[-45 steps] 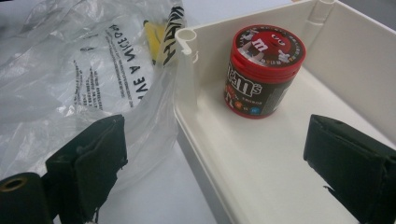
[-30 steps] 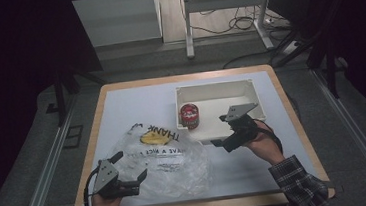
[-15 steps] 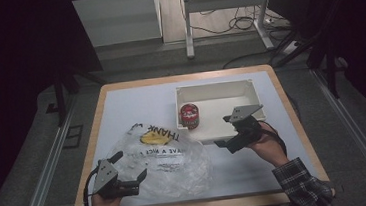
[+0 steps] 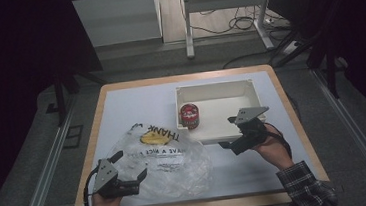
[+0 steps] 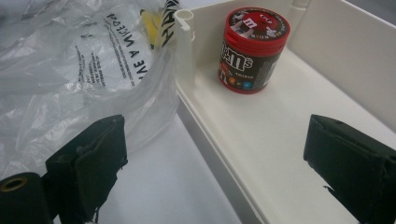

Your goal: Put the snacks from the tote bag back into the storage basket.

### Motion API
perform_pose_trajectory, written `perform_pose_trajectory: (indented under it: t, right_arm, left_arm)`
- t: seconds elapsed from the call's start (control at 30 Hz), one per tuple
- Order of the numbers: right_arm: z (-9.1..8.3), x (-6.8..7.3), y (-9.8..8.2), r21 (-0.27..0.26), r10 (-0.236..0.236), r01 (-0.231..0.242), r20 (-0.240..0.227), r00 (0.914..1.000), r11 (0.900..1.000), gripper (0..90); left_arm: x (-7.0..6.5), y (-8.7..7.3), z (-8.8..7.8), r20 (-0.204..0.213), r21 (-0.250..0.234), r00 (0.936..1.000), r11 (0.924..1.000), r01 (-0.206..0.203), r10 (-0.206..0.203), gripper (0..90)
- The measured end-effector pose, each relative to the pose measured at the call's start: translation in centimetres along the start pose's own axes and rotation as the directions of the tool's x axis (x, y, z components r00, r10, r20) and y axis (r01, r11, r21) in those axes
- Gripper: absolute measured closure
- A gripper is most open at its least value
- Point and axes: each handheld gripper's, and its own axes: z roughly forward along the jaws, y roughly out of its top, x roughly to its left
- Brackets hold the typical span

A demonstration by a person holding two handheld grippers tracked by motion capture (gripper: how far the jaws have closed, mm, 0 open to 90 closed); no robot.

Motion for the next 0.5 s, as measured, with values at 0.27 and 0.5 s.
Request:
perform_pose_trajectory:
  t: [0.27, 0.5]
  right_arm:
    - [-0.50, 0.11, -0.60, -0.005, 0.011, -0.011, 0.007, 0.9999, 1.000, 6.4]
    - [-1.01, 0.28, -1.04, -0.017, 0.023, -0.023, 0.006, 0.9997, 1.000, 6.4]
  left_arm:
    - [0.00, 0.02, 0.06, 0.002, 0.003, 1.0000, 1.0000, -0.003, 0.003, 0.0]
    - [-0.03, 0.03, 0.10, 0.002, 0.007, 1.0000, 1.0000, -0.006, 0.006, 0.0]
